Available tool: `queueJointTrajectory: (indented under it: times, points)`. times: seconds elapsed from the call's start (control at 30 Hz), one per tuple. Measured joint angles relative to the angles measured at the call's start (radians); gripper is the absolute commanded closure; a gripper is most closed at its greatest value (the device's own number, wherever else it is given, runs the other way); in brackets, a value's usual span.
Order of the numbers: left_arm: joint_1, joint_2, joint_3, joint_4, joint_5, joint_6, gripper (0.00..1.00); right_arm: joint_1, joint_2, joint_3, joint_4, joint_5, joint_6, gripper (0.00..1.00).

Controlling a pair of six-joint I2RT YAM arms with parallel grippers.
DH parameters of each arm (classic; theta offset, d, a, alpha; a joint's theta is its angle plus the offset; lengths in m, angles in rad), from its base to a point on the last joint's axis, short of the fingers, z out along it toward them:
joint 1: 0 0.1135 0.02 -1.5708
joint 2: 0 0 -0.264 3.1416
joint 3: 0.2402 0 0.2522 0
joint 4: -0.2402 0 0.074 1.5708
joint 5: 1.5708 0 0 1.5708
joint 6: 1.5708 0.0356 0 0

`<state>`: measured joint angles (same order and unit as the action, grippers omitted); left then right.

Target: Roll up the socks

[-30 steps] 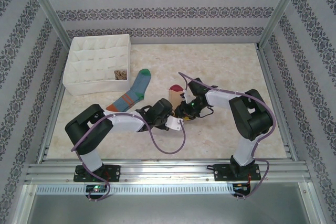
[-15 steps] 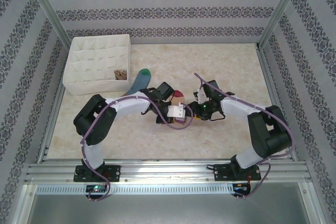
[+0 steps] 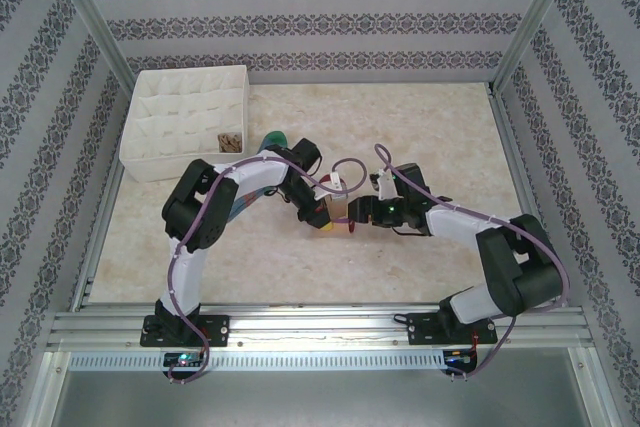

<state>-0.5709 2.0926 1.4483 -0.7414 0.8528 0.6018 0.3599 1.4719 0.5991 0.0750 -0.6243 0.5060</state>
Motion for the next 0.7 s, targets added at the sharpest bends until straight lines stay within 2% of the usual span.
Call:
queueJointTrajectory:
  times: [0.37, 0.43, 0.57, 0.63, 0.7]
  points:
    - [0.025, 0.016, -0.005, 0.002, 0.058, -0.116, 1.0, 0.07, 0.091, 0.025, 0.058, -0.027, -0.001, 0.43]
    - [0.034, 0.017, -0.016, 0.018, 0.072, -0.148, 1.0, 0.079, 0.096, 0.027, 0.058, -0.027, -0.004, 0.48]
    - [0.044, 0.017, -0.041, 0.057, 0.101, -0.198, 0.97, 0.095, 0.096, 0.027, 0.048, -0.013, -0.008, 0.71]
    - [0.044, 0.014, -0.059, 0.085, 0.109, -0.215, 0.93, 0.098, 0.096, 0.029, 0.036, -0.005, -0.009, 0.81]
    - [0.044, -0.003, -0.087, 0.124, 0.108, -0.222, 0.86, 0.101, 0.096, 0.041, 0.012, 0.004, -0.014, 0.85]
